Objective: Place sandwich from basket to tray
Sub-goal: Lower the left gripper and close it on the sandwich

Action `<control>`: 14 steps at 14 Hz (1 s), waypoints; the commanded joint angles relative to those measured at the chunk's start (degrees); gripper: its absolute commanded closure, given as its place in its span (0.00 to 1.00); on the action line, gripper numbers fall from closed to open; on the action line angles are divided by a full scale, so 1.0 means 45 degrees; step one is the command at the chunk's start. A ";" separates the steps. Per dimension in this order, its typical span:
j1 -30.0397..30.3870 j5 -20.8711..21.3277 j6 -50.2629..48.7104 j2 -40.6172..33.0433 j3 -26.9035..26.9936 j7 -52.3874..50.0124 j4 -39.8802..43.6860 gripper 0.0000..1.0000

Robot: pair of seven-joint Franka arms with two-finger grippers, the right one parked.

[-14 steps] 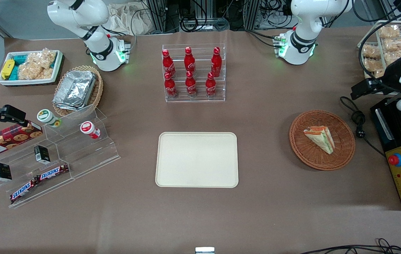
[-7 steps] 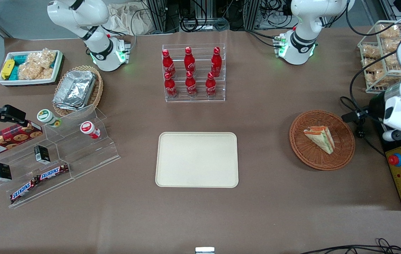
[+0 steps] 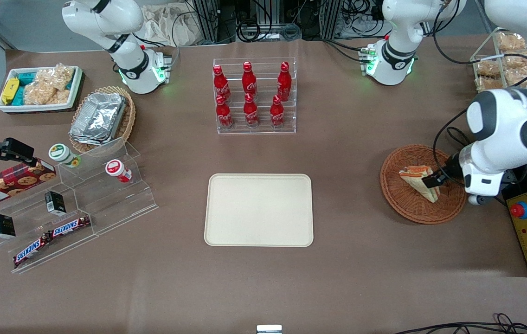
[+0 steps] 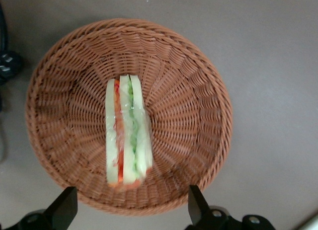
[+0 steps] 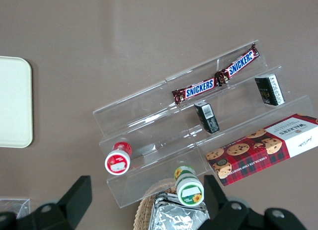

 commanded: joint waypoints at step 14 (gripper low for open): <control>-0.0046 0.0262 0.2841 0.1378 0.0092 -0.1368 -0.1754 0.60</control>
